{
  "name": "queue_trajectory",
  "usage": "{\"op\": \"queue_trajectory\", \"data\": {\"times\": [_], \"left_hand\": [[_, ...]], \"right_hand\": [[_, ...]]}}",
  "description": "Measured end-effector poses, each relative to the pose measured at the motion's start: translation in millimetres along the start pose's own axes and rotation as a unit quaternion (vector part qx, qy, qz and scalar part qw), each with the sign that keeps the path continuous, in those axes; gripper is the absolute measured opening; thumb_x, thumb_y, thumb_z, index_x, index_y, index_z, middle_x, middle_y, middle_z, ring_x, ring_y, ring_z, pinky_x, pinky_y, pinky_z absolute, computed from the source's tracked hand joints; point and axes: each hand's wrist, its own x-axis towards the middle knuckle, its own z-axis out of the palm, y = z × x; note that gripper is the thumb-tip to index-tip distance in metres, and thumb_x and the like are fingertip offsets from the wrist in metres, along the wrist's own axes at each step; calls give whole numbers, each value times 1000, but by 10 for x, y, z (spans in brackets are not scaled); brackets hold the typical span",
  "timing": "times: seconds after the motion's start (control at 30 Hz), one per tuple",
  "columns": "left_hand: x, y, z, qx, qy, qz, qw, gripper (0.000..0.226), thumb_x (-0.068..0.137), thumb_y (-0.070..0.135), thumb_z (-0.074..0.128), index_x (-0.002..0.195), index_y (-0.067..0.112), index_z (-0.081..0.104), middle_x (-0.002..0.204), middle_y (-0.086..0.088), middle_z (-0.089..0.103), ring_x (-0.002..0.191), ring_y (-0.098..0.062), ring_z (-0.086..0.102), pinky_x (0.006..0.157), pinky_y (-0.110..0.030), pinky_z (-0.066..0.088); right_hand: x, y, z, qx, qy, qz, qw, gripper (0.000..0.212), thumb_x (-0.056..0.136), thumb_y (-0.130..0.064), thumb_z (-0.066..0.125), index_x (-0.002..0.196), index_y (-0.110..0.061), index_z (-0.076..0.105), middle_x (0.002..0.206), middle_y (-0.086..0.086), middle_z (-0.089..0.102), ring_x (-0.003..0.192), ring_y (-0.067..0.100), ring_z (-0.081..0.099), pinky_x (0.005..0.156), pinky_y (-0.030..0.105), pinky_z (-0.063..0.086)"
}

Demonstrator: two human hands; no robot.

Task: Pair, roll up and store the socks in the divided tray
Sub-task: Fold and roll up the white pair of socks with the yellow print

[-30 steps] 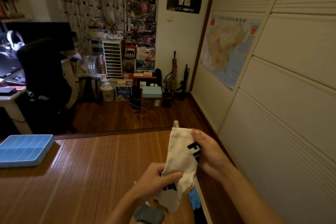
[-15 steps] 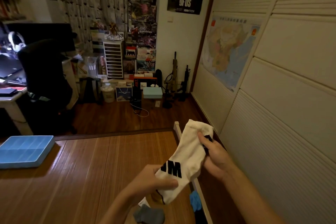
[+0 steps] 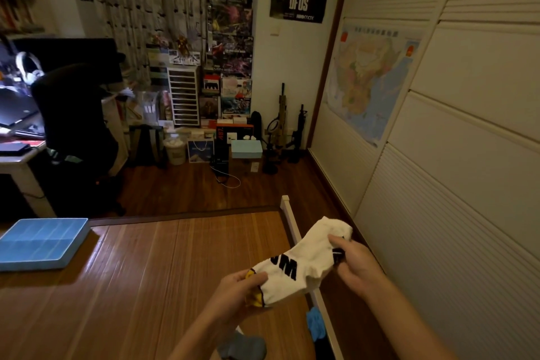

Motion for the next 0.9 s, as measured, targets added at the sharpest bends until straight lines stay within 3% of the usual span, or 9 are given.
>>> {"op": "queue_trajectory", "data": {"times": [0.13, 0.3, 0.43, 0.53, 0.6, 0.67, 0.73, 0.8, 0.9], "left_hand": [[3, 11, 40, 24, 16, -26, 999, 25, 96, 12, 66, 119, 3, 69, 121, -21, 70, 107, -34, 69, 78, -39, 62], [89, 18, -45, 122, 75, 9, 990, 16, 94, 7, 66, 110, 4, 70, 113, -17, 69, 90, -22, 70, 66, -29, 60], [221, -39, 4, 186, 92, 15, 978, 39, 102, 22, 60, 139, 11, 52, 131, -9, 60, 114, -23, 62, 92, -36, 57], [211, -6, 165, 3, -22, -101, 995, 52, 104, 40, 52, 132, -3, 61, 132, -16, 63, 122, -30, 60, 108, -45, 50], [166, -20, 224, -180, -117, -150, 965, 64, 97, 43, 54, 127, -12, 64, 136, -26, 59, 125, -41, 57, 116, -53, 40], [134, 3, 218, -283, -164, -134, 936, 65, 93, 41, 55, 131, -12, 61, 133, -33, 60, 118, -48, 61, 110, -59, 44], [131, 58, 178, -322, -183, -127, 920, 72, 92, 46, 58, 135, -11, 55, 125, -34, 62, 106, -47, 66, 101, -59, 50], [144, 130, 154, -312, -190, -147, 919, 84, 91, 51, 59, 142, -14, 46, 137, -34, 54, 118, -46, 58, 114, -56, 39], [200, 167, 151, -237, -123, -105, 958, 65, 94, 26, 56, 145, -12, 45, 147, -33, 48, 129, -45, 52, 113, -53, 39]], "right_hand": [[-2, 78, -11, -53, 3, -38, 998, 36, 97, -7, 61, 133, -5, 56, 113, 15, 72, 99, 28, 72, 74, 38, 59], [-144, -66, 58, 34, -73, -37, 996, 22, 101, -16, 55, 123, -16, 58, 107, 10, 77, 97, 27, 75, 71, 40, 62], [-393, -76, 291, -12, -122, -81, 989, 34, 91, -26, 63, 124, -16, 60, 111, 8, 76, 104, 26, 73, 77, 38, 62], [-604, 47, 436, -161, -118, -154, 968, 43, 85, -39, 63, 126, -26, 62, 113, -6, 75, 107, 16, 72, 85, 35, 60], [-738, 148, 487, -243, -150, -172, 943, 42, 85, -44, 64, 126, -33, 63, 116, -12, 73, 110, 10, 69, 89, 32, 59], [-844, 246, 490, -311, -218, -166, 910, 37, 90, -41, 65, 126, -36, 65, 122, -14, 71, 116, 7, 65, 93, 29, 57], [-897, 332, 448, -379, -274, -173, 867, 34, 97, -25, 61, 129, -35, 66, 127, -16, 67, 123, 6, 60, 103, 27, 50], [-941, 358, 408, -433, -301, -174, 832, 36, 100, -17, 58, 130, -36, 66, 127, -18, 67, 125, 0, 56, 105, 16, 43], [-964, 355, 394, -479, -340, -189, 787, 38, 101, -14, 57, 134, -33, 65, 131, -8, 68, 130, 5, 55, 112, 23, 41]]}}
